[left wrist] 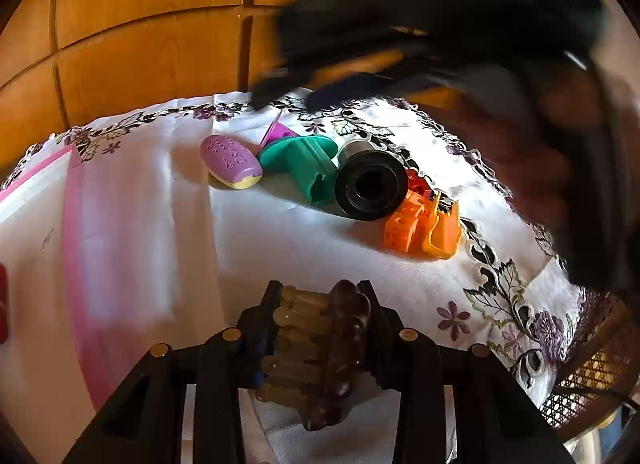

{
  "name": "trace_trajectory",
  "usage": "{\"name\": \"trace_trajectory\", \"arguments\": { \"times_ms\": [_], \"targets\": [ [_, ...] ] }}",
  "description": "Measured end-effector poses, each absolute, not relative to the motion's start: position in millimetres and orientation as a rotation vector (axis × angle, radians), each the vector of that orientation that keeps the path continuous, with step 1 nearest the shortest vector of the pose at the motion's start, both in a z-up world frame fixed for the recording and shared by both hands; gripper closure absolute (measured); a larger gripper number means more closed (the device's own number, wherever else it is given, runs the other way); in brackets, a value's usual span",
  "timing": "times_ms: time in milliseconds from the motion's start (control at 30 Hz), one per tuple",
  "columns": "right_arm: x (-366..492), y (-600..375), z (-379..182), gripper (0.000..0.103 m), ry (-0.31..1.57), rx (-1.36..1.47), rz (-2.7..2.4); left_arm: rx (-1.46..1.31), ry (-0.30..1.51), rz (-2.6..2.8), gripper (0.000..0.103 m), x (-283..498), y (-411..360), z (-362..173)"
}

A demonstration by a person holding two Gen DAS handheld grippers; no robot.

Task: Organize rigid objects
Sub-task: 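Lift the brown clip with the left tool while the right tool grasps the pink egg, then lower the brown clip into the tray and open the left tool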

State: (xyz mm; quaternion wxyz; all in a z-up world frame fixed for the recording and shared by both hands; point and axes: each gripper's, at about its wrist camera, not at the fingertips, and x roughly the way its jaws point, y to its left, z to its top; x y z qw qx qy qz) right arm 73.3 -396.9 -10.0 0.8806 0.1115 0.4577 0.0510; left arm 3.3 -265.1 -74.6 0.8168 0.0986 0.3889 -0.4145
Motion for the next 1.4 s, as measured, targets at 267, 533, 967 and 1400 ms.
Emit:
{"name": "trace_trajectory", "arguments": {
  "times_ms": [267, 533, 967, 1400],
  "targets": [
    [154, -367, -57, 0.060, 1.141, 0.006, 0.121, 0.193, 0.845, -0.914, 0.066, 9, -263, -76],
    [150, -377, -77, 0.059, 1.203, -0.006, 0.128, 0.190, 0.874, -0.914, 0.066, 16, -268, -76],
    [100, -389, -42, 0.059, 1.123, 0.158, 0.178, 0.208, 0.844, -0.892, 0.067, -5, -246, -59],
    [53, -357, -75, 0.059, 1.201, 0.120, 0.220, 0.146, 0.738, -0.886, 0.067, -34, -197, -10]
  ]
}}
